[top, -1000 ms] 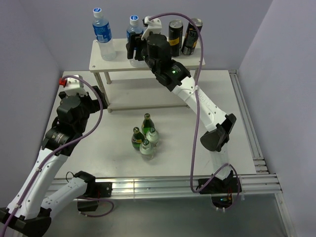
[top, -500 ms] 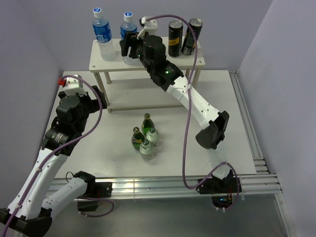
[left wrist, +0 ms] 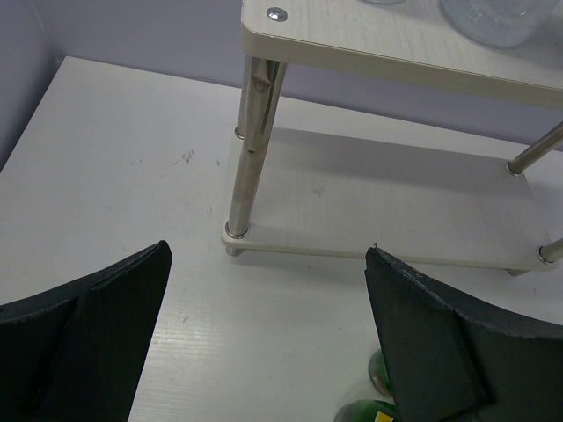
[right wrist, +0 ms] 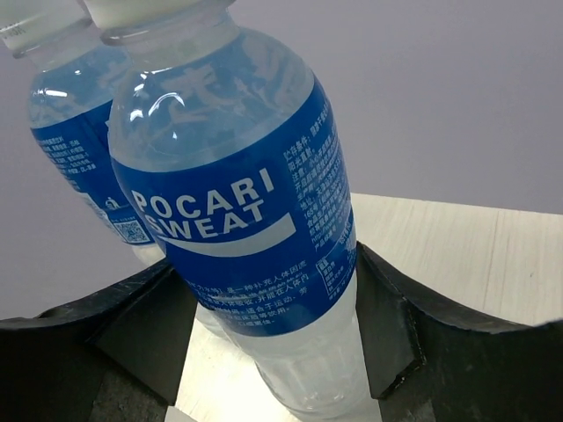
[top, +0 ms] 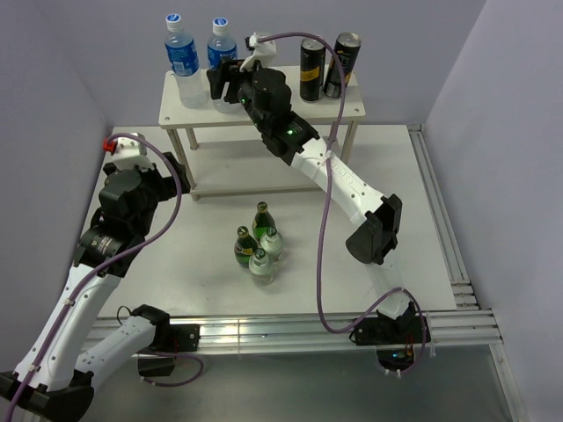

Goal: Place and organize the beverage onto the shelf

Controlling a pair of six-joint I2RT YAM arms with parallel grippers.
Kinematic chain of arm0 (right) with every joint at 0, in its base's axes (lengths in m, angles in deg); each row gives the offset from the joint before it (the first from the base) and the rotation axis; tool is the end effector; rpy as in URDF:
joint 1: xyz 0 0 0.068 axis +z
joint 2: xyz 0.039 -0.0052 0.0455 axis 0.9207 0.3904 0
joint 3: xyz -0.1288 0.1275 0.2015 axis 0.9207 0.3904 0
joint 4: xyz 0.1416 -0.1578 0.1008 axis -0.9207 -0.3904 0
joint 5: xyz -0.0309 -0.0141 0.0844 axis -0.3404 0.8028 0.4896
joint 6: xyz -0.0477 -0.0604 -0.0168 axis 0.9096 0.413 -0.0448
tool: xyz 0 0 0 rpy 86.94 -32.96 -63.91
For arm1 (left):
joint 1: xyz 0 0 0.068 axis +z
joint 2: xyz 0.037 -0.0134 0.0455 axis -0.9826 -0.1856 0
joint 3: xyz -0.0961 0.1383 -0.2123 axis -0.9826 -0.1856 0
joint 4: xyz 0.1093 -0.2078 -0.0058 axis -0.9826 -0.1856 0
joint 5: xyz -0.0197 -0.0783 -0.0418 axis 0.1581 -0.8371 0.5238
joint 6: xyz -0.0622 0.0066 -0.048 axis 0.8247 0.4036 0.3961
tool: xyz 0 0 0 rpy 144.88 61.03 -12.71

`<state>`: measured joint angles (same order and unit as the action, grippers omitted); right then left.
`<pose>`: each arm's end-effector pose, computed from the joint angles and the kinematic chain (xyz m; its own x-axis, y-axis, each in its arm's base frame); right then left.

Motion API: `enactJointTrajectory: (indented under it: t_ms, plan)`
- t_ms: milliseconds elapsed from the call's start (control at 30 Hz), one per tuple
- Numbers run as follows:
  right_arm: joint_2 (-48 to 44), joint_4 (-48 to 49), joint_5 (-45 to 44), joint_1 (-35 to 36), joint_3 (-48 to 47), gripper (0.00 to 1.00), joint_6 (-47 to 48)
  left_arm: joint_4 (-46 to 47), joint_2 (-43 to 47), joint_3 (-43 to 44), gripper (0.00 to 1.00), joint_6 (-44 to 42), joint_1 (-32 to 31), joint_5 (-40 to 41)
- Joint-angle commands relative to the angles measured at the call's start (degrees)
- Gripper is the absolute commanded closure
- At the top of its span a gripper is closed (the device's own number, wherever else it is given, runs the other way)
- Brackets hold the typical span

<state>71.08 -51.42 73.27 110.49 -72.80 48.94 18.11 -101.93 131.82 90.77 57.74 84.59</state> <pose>0.3674 0.3259 0.4709 0.0190 0.3282 -0.9444 -0.5168 0.8118 0.2717 0.1731 -0.0408 0.3900 -0.1579 -0.2432 -0.9570 -0.0585 0.9698 -0.2368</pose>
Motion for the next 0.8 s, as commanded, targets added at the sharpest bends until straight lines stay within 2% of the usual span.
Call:
enactJointTrajectory:
  t_ms: [0,33,133,433,767]
  plan:
    - [0.68,1.74,1.22,0.31,2.28,0.29,-0.30,2.24,0.72,0.16,0.01,0.66,0.29,-0.77]
    - [0.59,1.74,0.95,0.39,2.64,0.10,0.05,2.24,0.72,0.16,0.01,0.66,0.38,-0.95]
    - [0.06,1.74,1.12,0.66,3.96,0.02,0.23,2.33,0.72,0.07,0.01,0.66,0.55,-1.12]
    - [-3.53,3.58,0.25,1.89,9.84,0.00,0.75,2.33,0.72,0.07,0.01,0.66,0.82,-1.30]
    - [-12.85,6.92,-2.83,3.47,27.50,0.00,-1.71,2.33,0.55,0.16,0.01,0.83,2.05,-1.56]
